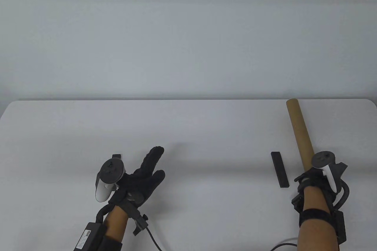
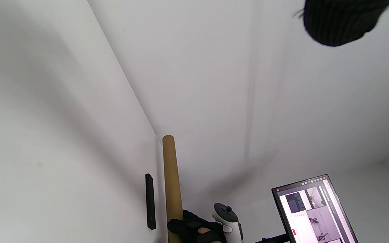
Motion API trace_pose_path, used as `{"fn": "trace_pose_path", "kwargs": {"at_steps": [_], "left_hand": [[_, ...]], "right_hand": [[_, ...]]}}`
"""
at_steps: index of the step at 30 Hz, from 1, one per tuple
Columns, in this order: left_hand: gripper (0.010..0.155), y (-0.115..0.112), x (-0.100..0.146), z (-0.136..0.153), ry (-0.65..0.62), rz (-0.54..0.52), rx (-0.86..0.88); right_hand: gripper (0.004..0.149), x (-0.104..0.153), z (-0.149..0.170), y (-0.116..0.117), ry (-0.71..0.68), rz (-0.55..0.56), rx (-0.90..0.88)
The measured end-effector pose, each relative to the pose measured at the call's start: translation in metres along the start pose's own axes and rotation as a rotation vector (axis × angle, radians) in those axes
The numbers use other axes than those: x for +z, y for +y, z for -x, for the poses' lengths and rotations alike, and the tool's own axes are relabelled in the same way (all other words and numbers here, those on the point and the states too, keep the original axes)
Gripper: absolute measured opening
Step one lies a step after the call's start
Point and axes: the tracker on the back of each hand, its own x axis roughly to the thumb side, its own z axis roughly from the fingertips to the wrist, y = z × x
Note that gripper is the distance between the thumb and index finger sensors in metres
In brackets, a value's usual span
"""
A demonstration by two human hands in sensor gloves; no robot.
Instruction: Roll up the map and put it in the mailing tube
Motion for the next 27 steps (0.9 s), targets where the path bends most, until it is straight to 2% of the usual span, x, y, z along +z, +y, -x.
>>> {"fn": "trace_pose_path", "kwargs": {"at_steps": [8,12,17,27], "left_hand": [[0.085,-0.001,0.0,0.001,0.004,0.002,-0.007],[0.085,-0.003,-0.001,0.002,0.016,0.008,-0.024],[0.085,-0.004,-0.001,0.001,0.023,0.009,-0.04],[0.085,-0.004,-0.001,0.003,0.033,0.012,-0.043]], "right_hand": [[0.083,-0.003,-0.003,0.012,0.001,-0.007,0.04],[0.085,-0.002,-0.005,0.014,-0.013,0.001,0.119],[0.1,-0.002,-0.002,0.016,-0.018,-0.039,0.158],[0.102,-0.003,0.0,0.015,-0.022,-0.043,0.15]]}}
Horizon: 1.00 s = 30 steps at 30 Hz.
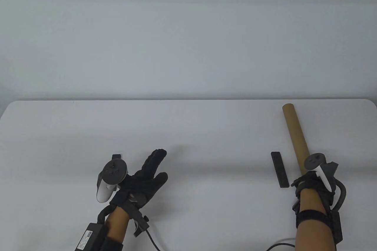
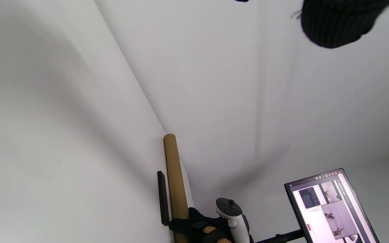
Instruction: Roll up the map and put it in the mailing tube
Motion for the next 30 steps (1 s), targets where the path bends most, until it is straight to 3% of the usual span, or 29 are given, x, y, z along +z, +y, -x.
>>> {"fn": "trace_pose_path", "kwargs": {"at_steps": [9,15,20,23,27,30], "left_hand": [[0.085,0.001,0.001,0.0,-0.003,-0.008,0.01],[0.085,0.002,0.002,0.0,-0.006,-0.012,0.005],[0.085,0.002,0.003,-0.001,-0.018,-0.019,0.001],[0.085,0.002,0.003,-0.003,-0.035,-0.024,-0.005],[0.085,0.002,0.005,-0.006,-0.051,-0.022,-0.008],[0.085,0.002,0.007,-0.007,-0.061,-0.019,-0.014]], "right_hand": [[0.106,0.009,0.002,-0.017,-0.052,0.034,-0.061],[0.105,0.039,-0.013,-0.061,-0.21,0.144,-0.127],[0.101,0.097,-0.049,-0.104,-0.501,0.248,-0.236],[0.099,0.137,-0.073,-0.114,-0.705,0.295,-0.284],[0.098,0.194,-0.103,-0.111,-0.99,0.321,-0.351],[0.097,0.222,-0.116,-0.098,-1.163,0.313,-0.397]]}}
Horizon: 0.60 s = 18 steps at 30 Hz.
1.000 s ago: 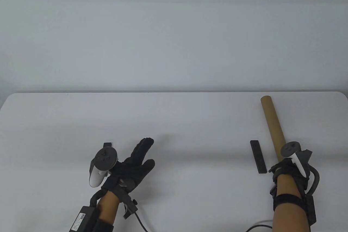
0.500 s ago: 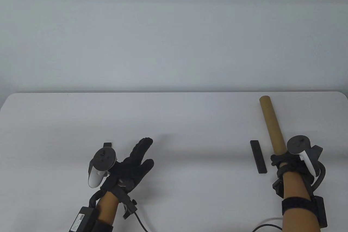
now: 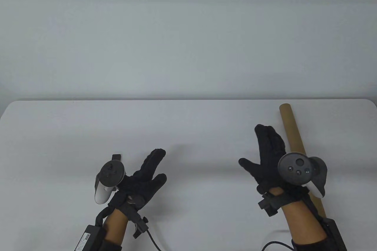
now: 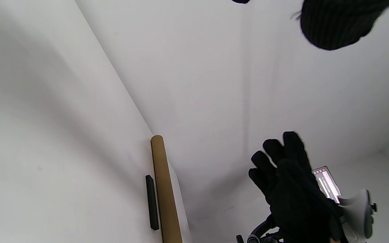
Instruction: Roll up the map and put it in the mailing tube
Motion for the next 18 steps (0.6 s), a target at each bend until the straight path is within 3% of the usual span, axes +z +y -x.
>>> {"fn": "trace_pose_path", "kwargs": {"at_steps": [4,8,18], "left_hand": [[0.085,0.0,0.002,-0.001,-0.005,0.015,-0.014],[0.085,0.001,0.002,0.0,-0.006,0.016,-0.013],[0.086,0.0,0.003,0.002,-0.004,0.032,-0.012]], "right_hand": [[0.098,0.012,-0.018,0.023,-0.129,0.002,-0.114],[0.099,0.02,-0.016,0.043,-0.204,0.008,-0.173],[0.1,0.023,0.022,0.074,-0.177,-0.052,-0.26]]}}
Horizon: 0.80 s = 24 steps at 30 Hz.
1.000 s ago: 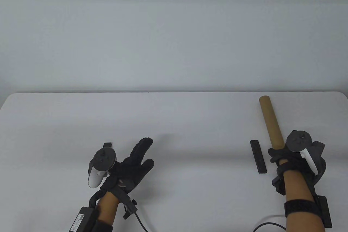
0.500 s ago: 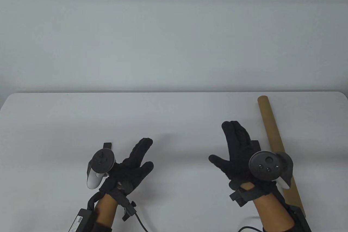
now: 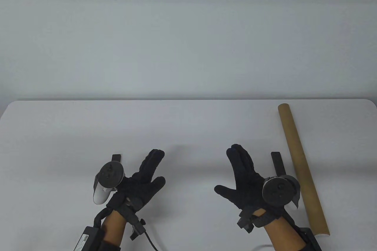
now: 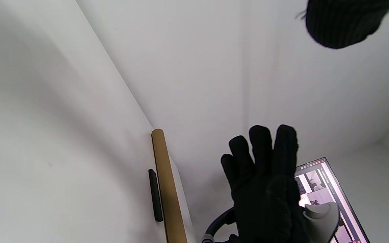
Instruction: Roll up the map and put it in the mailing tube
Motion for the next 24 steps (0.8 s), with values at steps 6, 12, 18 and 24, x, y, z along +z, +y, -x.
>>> {"fn": "trace_pose_path", "kwargs": {"at_steps": [6,12,18,24], "left_hand": [[0.088,0.001,0.001,0.003,0.008,0.012,0.004],[0.089,0.002,0.001,0.008,0.031,0.022,0.011],[0.089,0.002,0.001,0.009,0.041,0.023,0.002],[0.089,0.002,0.001,0.009,0.046,0.024,0.008]], "right_hand": [[0.102,0.002,0.023,0.006,0.083,-0.039,-0.047],[0.102,0.003,0.036,0.011,0.145,-0.072,-0.058],[0.102,0.005,0.042,0.012,0.171,-0.08,-0.063],[0.102,0.004,0.041,0.014,0.167,-0.095,-0.056]]}}
